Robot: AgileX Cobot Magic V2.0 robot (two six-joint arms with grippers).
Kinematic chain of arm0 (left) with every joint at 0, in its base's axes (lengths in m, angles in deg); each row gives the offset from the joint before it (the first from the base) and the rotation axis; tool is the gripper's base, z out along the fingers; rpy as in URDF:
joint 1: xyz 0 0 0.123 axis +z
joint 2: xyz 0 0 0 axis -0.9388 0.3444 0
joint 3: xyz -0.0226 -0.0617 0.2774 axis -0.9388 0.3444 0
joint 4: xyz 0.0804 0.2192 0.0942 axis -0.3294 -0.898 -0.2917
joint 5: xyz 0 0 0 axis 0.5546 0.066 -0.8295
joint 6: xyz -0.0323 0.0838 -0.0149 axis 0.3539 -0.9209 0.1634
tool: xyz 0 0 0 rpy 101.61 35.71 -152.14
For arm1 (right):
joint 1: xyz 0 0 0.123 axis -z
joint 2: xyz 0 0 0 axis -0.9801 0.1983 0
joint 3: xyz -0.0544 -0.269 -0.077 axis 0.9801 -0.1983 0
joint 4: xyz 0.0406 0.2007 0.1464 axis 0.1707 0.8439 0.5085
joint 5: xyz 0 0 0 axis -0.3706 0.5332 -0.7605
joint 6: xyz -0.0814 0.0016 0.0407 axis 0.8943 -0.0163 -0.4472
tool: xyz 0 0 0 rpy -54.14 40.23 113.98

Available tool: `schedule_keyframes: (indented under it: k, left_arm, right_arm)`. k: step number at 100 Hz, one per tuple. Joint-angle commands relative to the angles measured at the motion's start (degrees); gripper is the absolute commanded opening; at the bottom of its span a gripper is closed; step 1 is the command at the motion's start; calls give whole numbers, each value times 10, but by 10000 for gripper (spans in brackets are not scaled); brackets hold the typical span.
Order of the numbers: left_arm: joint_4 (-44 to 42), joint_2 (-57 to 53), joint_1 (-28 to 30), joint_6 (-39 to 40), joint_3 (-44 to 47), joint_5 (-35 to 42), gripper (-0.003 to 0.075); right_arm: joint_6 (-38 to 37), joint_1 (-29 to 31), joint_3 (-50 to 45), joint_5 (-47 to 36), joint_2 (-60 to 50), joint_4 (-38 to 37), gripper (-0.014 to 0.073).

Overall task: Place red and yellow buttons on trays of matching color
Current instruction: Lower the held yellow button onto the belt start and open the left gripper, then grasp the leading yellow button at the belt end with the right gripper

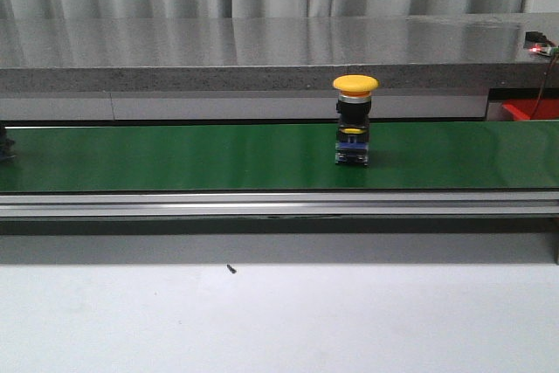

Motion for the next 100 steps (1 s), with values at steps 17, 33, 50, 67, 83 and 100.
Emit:
schedule_keyframes:
  k: [17,33,50,67,83,100]
  left_arm:
    - [8,-32,-5,-2,15,48,-20]
    - [9,-32,-5,-2,15,48,-20]
    - [21,-32,-5,-2,15,49,-19]
    - [21,-32,-5,-2,15,53,-20]
    - [21,-32,-5,-2,15,53,-19]
    - [21,-32,-5,-2,15,53,-20]
  right_arm:
    - [1,3,16,6,-3,20,87]
    - [2,3,18,5,0,21,465]
    - [4,1,54,41,43,25,613]
    - [42,0,110,73,133,63,613]
    - [82,0,149,70,235,111,613]
    - [88,-22,190,70,328,113,613]
